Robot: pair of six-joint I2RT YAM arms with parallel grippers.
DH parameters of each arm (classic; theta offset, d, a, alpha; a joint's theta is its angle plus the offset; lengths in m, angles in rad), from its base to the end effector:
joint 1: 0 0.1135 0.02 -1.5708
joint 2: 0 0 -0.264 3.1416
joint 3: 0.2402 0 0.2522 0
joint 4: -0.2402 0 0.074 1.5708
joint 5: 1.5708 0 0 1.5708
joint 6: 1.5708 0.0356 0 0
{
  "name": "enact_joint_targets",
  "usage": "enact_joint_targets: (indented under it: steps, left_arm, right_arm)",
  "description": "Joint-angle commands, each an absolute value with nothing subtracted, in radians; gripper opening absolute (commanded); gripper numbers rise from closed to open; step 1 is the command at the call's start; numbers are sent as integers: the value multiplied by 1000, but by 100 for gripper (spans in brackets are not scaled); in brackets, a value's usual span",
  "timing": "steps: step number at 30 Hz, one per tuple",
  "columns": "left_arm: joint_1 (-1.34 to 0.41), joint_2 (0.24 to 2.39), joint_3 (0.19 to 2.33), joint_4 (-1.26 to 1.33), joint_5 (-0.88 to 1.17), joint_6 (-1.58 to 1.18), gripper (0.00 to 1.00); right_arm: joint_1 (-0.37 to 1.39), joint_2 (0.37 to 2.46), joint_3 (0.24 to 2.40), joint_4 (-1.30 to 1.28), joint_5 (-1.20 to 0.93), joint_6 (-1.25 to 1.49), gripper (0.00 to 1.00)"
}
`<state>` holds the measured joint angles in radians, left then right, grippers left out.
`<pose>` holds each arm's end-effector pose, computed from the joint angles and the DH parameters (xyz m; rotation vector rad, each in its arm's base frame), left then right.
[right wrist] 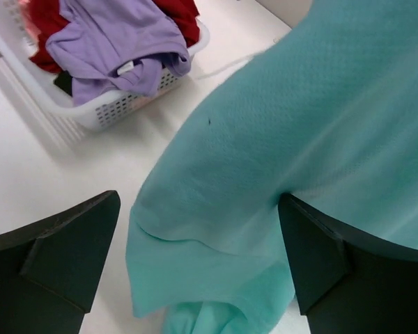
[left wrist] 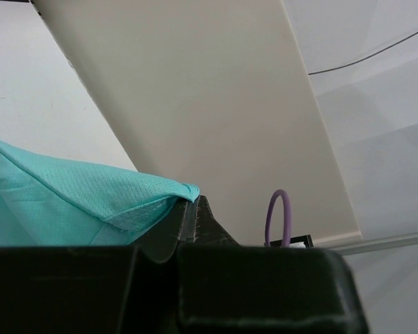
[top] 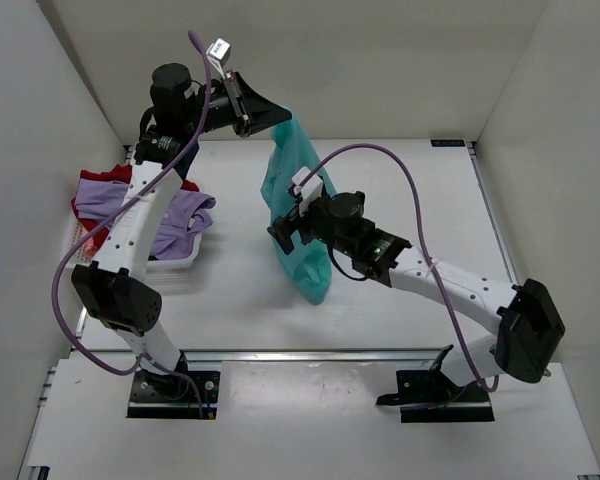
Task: Fold and stack the t-shirts
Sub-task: Flatten out the tshirt
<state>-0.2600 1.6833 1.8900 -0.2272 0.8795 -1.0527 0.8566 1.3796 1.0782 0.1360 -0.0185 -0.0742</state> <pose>0.3541 -0.1226 0.4828 0.0666 1.8730 -1.6520 0.2154 0.2495 0.3392 -0.8080 1.5780 0.5876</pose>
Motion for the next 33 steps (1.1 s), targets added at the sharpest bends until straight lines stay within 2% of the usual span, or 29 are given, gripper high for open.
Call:
enact_joint_targets:
  steps: [1, 3, 4, 7, 9, 11, 12, 13, 17, 21, 24, 29, 33]
  left_arm:
    - [-264, 1626, 1884, -248, 844, -1026, 0]
    - [-276, 1615, 1872, -242, 835, -1020, 0]
    - [-279, 1618, 1865, -238, 833, -1022, 0]
    - [-285, 1606, 1864, -241, 807, -1019, 0]
    - [-293, 1608, 1874, -256, 793, -1014, 0]
    - [-293, 1608, 1868, -261, 798, -1014, 0]
    - [-302, 1600, 1865, -259, 798, -1017, 0]
    - [-302, 1592, 1864, -256, 799, -1020, 0]
    - [-256, 1574, 1931, -395, 737, -950, 0]
    - [-160, 1539, 2043, -550, 556, -914, 0]
    - [-112, 1528, 2147, -652, 363, -902, 0]
    - [-130, 1546, 2253, -670, 236, -870, 0]
    - [-196, 1574, 2321, -611, 218, -833, 0]
  right_arm:
    - [862, 1425, 1091, 290, 100, -72, 92]
    - [862, 1433, 1086, 291, 112, -52, 69]
    - [861, 1445, 1082, 294, 132, -46, 65]
    - [862, 1486, 1107, 305, 213, -54, 66]
    - [858, 1529, 1149, 321, 232, -55, 80]
    - [861, 1557, 1207, 324, 225, -75, 57]
    - [864, 1575, 1225, 310, 256, -78, 19]
    - [873, 1581, 1247, 299, 277, -83, 0]
    - [896, 1481, 1200, 247, 347, -118, 0]
    - [833, 1299, 1265, -27, 262, -35, 0]
    - [868, 1226, 1354, -225, 238, -66, 0]
    - [862, 1129, 1500, -506, -30, 96, 0]
    - [821, 1083, 1514, -523, -265, 204, 0]
